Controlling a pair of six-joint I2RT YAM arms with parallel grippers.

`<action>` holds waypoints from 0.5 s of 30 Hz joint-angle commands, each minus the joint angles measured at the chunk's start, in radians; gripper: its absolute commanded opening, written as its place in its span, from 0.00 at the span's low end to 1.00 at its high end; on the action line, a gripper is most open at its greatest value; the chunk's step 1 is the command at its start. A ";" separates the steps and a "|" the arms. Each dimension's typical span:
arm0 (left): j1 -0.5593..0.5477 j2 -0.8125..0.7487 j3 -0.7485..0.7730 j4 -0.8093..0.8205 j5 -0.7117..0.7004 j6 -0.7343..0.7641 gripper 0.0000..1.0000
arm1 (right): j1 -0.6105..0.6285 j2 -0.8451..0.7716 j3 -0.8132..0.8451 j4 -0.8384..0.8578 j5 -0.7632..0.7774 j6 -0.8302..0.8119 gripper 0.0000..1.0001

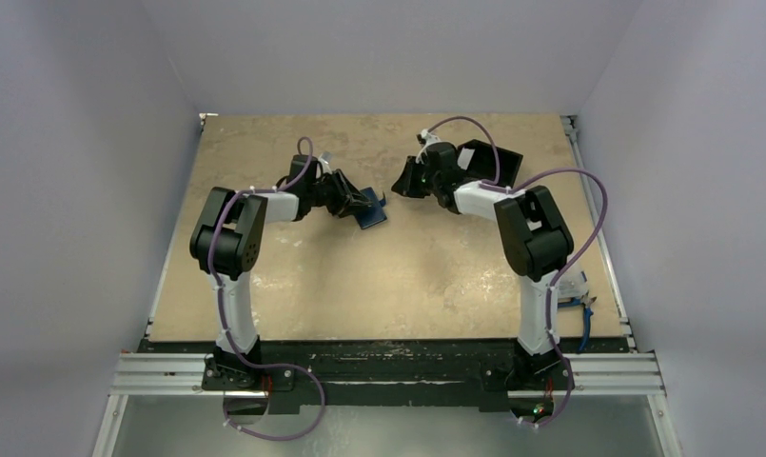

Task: Put the credit cards into the card holder
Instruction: Close the card holder at the center of the board.

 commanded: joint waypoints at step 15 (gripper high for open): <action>-0.017 0.043 0.011 -0.058 -0.050 0.055 0.31 | 0.039 -0.032 0.055 0.012 -0.106 -0.112 0.40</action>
